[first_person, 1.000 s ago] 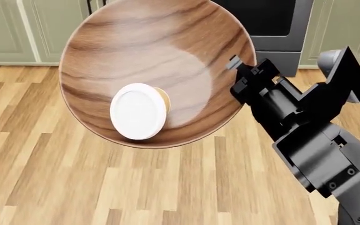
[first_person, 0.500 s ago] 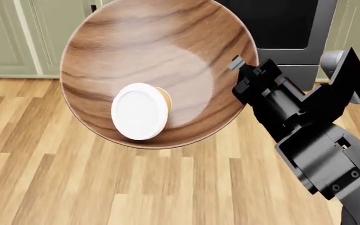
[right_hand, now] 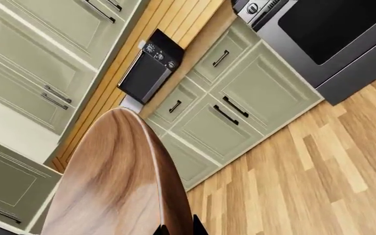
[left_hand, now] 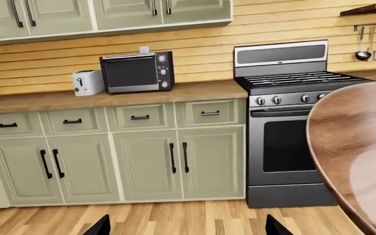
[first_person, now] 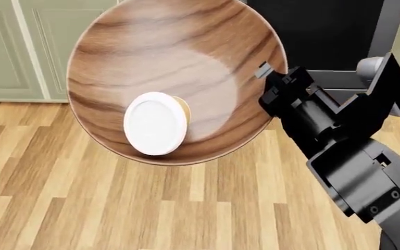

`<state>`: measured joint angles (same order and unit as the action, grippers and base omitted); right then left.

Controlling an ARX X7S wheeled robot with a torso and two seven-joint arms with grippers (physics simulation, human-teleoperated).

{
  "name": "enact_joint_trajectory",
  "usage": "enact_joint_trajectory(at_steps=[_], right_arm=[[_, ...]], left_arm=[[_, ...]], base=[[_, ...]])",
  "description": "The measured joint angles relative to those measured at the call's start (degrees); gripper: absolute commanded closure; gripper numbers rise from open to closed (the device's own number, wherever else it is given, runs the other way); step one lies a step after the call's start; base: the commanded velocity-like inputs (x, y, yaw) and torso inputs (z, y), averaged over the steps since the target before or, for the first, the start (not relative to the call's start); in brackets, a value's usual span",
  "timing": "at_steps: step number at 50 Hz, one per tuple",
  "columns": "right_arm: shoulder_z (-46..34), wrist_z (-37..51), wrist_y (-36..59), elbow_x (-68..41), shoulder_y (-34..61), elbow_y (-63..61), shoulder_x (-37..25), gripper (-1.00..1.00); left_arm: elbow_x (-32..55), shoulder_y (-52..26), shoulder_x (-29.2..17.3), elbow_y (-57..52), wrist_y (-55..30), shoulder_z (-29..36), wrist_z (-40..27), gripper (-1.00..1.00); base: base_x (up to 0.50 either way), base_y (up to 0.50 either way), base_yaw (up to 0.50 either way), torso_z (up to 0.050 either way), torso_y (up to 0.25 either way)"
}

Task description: Place the cup inside the bowl on the dining table and move the bowl to any counter.

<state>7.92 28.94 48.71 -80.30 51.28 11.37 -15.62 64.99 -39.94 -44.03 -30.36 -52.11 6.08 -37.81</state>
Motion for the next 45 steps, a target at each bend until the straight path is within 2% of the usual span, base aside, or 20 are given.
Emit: enact_joint_trajectory(at_steps=[24,45], right_arm=[[0.01,0.76,0.04,-1.28,-0.46,-0.94,-0.43,1.0],[-0.99,0.24,-0.08,-1.37,-0.07,-0.61,-0.39,1.0]], left_arm=[[0.97,-0.23,-0.51,-0.47,0.02,-0.45,-0.24,-1.0],[0.99,0.73,-1.12,-0.57,0.83,-0.91,0.34,-1.0]], base=[[0.5,0.22,0.0,0.0,0.001],[0.5,0.08,0.0,0.0,0.001]])
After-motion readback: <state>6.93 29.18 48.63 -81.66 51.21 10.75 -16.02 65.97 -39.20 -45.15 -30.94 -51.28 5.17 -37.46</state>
